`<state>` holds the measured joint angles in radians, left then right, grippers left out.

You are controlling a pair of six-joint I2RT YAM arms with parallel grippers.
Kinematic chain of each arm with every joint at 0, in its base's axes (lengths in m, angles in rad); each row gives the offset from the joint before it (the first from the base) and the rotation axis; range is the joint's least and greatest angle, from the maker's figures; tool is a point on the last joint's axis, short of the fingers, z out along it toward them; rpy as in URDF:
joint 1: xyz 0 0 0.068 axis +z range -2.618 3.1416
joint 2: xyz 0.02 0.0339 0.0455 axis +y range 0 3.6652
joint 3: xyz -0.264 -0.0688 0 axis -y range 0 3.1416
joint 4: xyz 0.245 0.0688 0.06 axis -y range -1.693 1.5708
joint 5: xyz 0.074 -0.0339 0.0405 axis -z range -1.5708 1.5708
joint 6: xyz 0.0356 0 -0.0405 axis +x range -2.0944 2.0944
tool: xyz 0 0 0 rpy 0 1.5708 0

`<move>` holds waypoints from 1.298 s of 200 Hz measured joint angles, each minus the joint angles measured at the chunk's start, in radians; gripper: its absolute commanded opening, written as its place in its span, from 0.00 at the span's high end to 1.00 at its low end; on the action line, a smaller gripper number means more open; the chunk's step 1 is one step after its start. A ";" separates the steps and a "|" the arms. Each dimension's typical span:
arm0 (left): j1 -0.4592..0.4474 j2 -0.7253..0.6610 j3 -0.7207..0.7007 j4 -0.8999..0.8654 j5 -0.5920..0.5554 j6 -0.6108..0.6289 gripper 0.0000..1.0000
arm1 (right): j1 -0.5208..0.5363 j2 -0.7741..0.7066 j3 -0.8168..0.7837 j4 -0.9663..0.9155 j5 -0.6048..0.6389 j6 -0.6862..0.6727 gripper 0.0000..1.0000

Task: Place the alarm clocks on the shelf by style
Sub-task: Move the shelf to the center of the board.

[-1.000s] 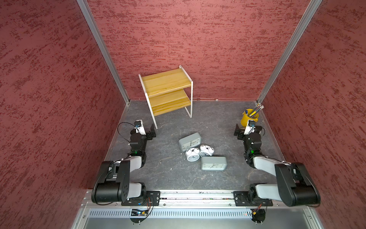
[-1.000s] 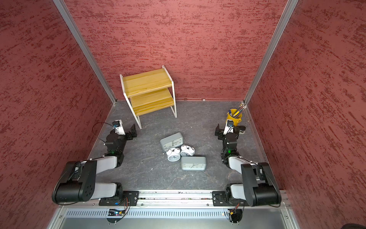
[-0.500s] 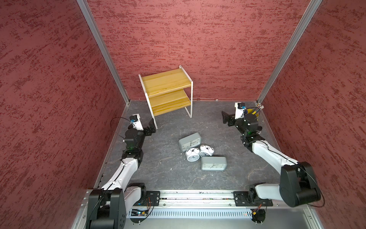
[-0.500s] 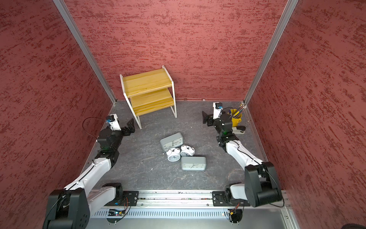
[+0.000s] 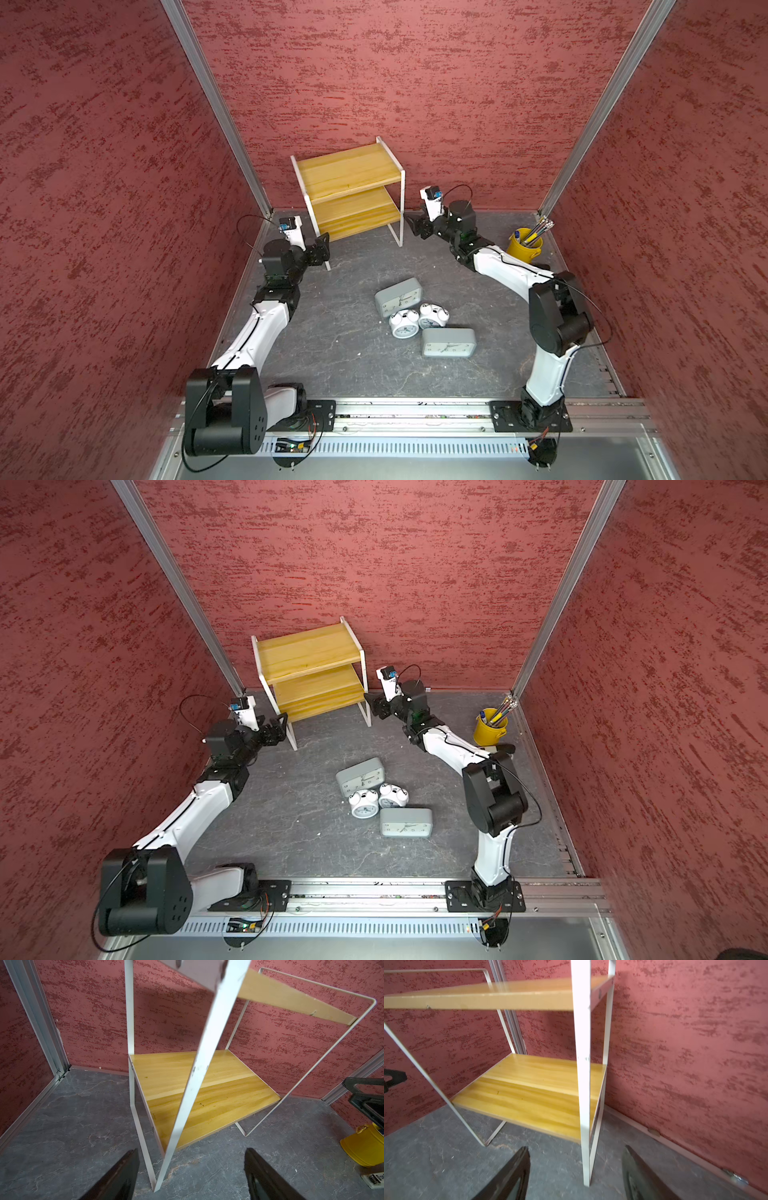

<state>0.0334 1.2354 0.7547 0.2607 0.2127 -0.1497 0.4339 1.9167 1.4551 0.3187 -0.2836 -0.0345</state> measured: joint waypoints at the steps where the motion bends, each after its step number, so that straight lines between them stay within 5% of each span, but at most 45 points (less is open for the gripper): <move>1: 0.000 0.001 0.001 0.000 0.000 0.000 0.21 | 0.000 0.003 0.006 -0.001 0.000 0.000 0.29; 111: 0.000 0.121 0.141 -0.006 0.044 -0.021 0.50 | 0.009 0.227 0.344 -0.043 0.016 0.015 0.50; 178: 0.005 0.150 0.173 -0.008 0.060 -0.018 0.72 | 0.010 0.245 0.373 -0.072 0.023 0.016 0.80; 259: 0.000 0.164 0.183 -0.008 0.104 0.038 0.84 | 0.010 0.204 0.279 0.003 0.054 -0.004 0.85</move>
<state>0.0330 1.3994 0.9379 0.2523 0.3168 -0.1120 0.4435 2.1204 1.7344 0.3222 -0.2295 -0.0387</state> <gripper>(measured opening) 0.206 0.156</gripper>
